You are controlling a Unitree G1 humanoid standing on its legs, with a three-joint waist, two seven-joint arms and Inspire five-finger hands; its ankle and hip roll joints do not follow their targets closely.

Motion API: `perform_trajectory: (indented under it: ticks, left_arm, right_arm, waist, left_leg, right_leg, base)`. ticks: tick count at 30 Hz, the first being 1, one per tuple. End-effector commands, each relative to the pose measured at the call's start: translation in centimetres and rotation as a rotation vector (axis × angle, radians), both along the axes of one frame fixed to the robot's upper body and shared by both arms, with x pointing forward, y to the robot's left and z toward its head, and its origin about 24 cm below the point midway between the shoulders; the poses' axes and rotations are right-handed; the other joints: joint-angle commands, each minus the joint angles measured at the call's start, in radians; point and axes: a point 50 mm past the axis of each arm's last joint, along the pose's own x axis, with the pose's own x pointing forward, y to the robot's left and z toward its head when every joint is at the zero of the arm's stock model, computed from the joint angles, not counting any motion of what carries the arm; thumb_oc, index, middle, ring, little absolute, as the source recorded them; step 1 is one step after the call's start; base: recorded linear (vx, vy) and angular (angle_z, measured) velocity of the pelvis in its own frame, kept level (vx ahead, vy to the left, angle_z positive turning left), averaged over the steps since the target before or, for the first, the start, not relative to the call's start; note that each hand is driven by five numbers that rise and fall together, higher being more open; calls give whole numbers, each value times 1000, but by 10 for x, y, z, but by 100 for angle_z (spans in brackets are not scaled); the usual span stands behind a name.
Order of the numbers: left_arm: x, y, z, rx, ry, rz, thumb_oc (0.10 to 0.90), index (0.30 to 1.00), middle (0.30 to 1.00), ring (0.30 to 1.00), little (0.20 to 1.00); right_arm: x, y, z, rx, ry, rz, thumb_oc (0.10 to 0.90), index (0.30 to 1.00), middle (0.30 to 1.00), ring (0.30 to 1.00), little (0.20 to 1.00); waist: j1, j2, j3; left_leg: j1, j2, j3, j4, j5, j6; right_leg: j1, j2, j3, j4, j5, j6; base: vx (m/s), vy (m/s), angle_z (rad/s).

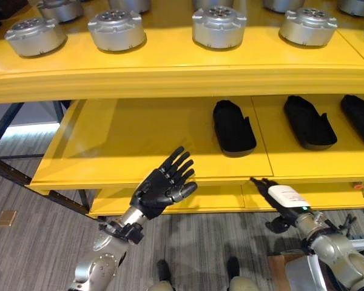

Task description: Move parts from the plastic box to the shelf.

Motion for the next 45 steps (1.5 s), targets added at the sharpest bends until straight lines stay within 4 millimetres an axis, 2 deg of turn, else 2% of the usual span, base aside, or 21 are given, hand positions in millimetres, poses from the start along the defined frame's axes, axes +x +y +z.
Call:
perform_trajectory:
  ticks: [1, 3, 6, 8, 9, 10, 14, 18, 19, 20, 21, 22, 25, 26, 27, 29, 31, 35, 41, 43, 45]
  left_arm:
    - [13, 6, 50, -67, -279, 67, 900, 1000, 1000, 1000, 1000]
    - [12, 6, 48, -72, -280, 72, 900, 1000, 1000, 1000, 1000]
    - [6, 12, 44, -94, -276, 114, 900, 1000, 1000, 1000, 1000]
    - [-1, 20, 41, -104, -276, 167, 900, 1000, 1000, 1000, 1000]
    - [-7, 23, 40, -104, -279, 209, 900, 1000, 1000, 1000, 1000]
    - [-7, 23, 41, -105, -281, 214, 900, 1000, 1000, 1000, 1000]
    - [-2, 18, 37, -128, -255, 131, 900, 1000, 1000, 1000, 1000]
    - [-1, 9, 34, -134, -288, 2, 900, 1000, 1000, 1000, 1000]
    - [-2, 11, 34, -130, -301, 16, 900, 1000, 1000, 1000, 1000]
    - [-5, 15, 37, -120, -344, 33, 900, 1000, 1000, 1000, 1000]
    - [-8, 17, 41, -115, -376, 39, 900, 1000, 1000, 1000, 1000]
    - [-10, 15, 44, -108, -406, -11, 900, 1000, 1000, 1000, 1000]
    - [-12, 13, 46, -83, -457, -80, 900, 1000, 1000, 1000, 1000]
    - [-12, 13, 43, -91, -451, -85, 900, 1000, 1000, 1000, 1000]
    - [-12, 16, 41, -92, -444, -63, 900, 1000, 1000, 1000, 1000]
    - [-13, 19, 38, -102, -416, -16, 900, 1000, 1000, 1000, 1000]
    - [-13, 19, 38, -111, -407, -11, 900, 1000, 1000, 1000, 1000]
    - [-16, 7, 38, -116, -380, -102, 900, 1000, 1000, 1000, 1000]
    - [-6, 1, 47, -101, -405, -41, 900, 1000, 1000, 1000, 1000]
    - [-5, 7, 45, -157, -379, -18, 900, 1000, 1000, 1000, 1000]
    - [-3, 7, 41, -94, -388, -37, 900, 1000, 1000, 1000, 1000]
  right_arm:
    - [24, 34, 55, 154, -212, 163, 900, 1000, 1000, 1000, 1000]
    - [26, 36, 60, 191, -255, 142, 900, 1000, 1000, 1000, 1000]
    - [28, 34, 69, 237, -351, 115, 900, 1000, 1000, 1000, 1000]
    - [26, 36, 77, 274, -409, 131, 900, 1000, 1000, 1000, 1000]
    - [22, 39, 86, 313, -478, 148, 900, 1000, 1000, 1000, 1000]
    - [19, 40, 90, 328, -513, 153, 900, 1000, 1000, 1000, 1000]
    - [3, 40, 105, 435, -679, 192, 900, 1000, 1000, 1000, 1000]
    - [-7, 23, 116, 571, -884, 80, 900, 1000, 1000, 1000, 1000]
    - [-10, 26, 117, 600, -899, 90, 900, 1000, 1000, 1000, 1000]
    - [-12, 31, 117, 635, -898, 112, 900, 1000, 1000, 1000, 1000]
    - [-11, 36, 117, 654, -891, 124, 900, 1000, 1000, 1000, 1000]
    - [-9, 38, 115, 665, -892, 113, 900, 1000, 1000, 1000, 1000]
    - [-8, 37, 109, 650, -906, 98, 900, 1000, 1000, 1000, 1000]
    - [-6, 36, 104, 647, -913, 82, 900, 1000, 1000, 1000, 1000]
    - [-1, 38, 105, 646, -920, 69, 900, 1000, 1000, 1000, 1000]
    - [5, 43, 108, 633, -911, 40, 900, 1000, 1000, 1000, 1000]
    - [8, 37, 111, 607, -919, -3, 900, 1000, 1000, 1000, 1000]
    - [15, 14, 113, 544, -927, -121, 900, 1000, 1000, 1000, 1000]
    - [16, 11, 116, 472, -884, -39, 900, 1000, 1000, 1000, 1000]
    - [13, 10, 115, 477, -861, -25, 900, 1000, 1000, 1000, 1000]
    - [13, 6, 113, 498, -834, -43, 900, 1000, 1000, 1000, 1000]
  waist:
    - [21, -31, -28]
    - [20, -28, -29]
    - [31, -29, -24]
    - [43, -35, -27]
    - [53, -41, -31]
    - [50, -44, -34]
    - [11, -30, -58]
    - [-46, -14, -58]
    - [-45, -13, -47]
    - [-31, -17, -30]
    - [-17, -20, -24]
    - [-9, -18, -14]
    - [-1, -4, -19]
    - [6, 2, -26]
    - [27, 8, -48]
    - [40, 5, -66]
    - [41, 4, -73]
    - [16, 2, -75]
    - [-26, 12, -60]
    - [-35, 9, -55]
    - [-44, 0, -51]
  left_leg:
    - [80, 11, -14, 19, -130, -16]
    - [79, 16, -18, 26, -129, -22]
    - [57, -24, -101, 107, -181, -16]
    - [20, -91, -177, 209, -232, 8]
    - [-28, -183, -256, 309, -258, 42]
    - [-37, -218, -265, 331, -289, 62]
    - [22, -231, -287, 157, -268, 91]
    - [73, -227, -211, 72, -263, 113]
    - [86, -219, -149, 76, -275, 115]
    - [100, -201, -43, 86, -284, 118]
    - [105, -184, 16, 97, -290, 119]
    - [113, -171, 51, 111, -297, 125]
    - [83, -143, 91, 148, -286, 141]
    - [74, -133, 103, 155, -281, 140]
    - [70, -109, 144, 144, -266, 125]
    - [91, -77, 163, 126, -264, 78]
    - [101, -56, 164, 108, -249, 56]
    - [88, 9, 177, 99, -195, 16]
    - [47, 81, 154, 170, -131, -25]
    - [28, 103, 139, 235, -95, -39]
    - [6, 109, 137, 356, -87, -41]
  right_leg:
    - [-4, 66, -8, 74, -135, -62]
    - [-3, 77, -6, 70, -137, -70]
    - [5, 87, 53, 62, -132, -79]
    - [-2, 88, 113, 64, -127, -83]
    - [-8, 95, 176, 65, -114, -84]
    - [-14, 98, 204, 69, -107, -79]
    - [-56, 117, 289, 81, -66, -39]
    - [-110, 102, 298, 97, -40, -6]
    - [-140, 94, 225, 142, -54, 1]
    - [-163, 72, 83, 186, -70, 5]
    - [-175, 48, 5, 213, -77, 8]
    - [-177, 21, -31, 253, -92, 12]
    - [-161, -57, -46, 382, -132, 9]
    - [-139, -90, -51, 396, -131, 4]
    - [-81, -137, -100, 352, -125, 6]
    - [0, -110, -150, 211, -151, 30]
    - [16, -95, -159, 176, -149, 26]
    - [8, -27, -153, 157, -160, -39]
    - [-26, 37, -109, 186, -194, -98]
    - [-34, 57, -96, 192, -202, -117]
    - [-29, 77, -87, 189, -206, -141]
  base:
    - [-65, -77, 1]
    - [-76, -68, 0]
    - [-42, 26, -6]
    - [-73, 125, -116]
    - [-118, 189, -219]
    - [-144, 274, -197]
    - [-134, 327, -167]
    - [-196, 320, -41]
    - [-276, 198, -94]
    - [-267, 106, -167]
    - [-237, 13, -295]
    - [-160, -41, -316]
    - [-120, -97, -143]
    - [-32, -289, -2]
    - [74, -372, -18]
    - [167, -485, -83]
    - [76, -421, -134]
    - [49, -516, -43]
    - [14, -310, -36]
    - [31, -267, -47]
    - [83, -332, -28]
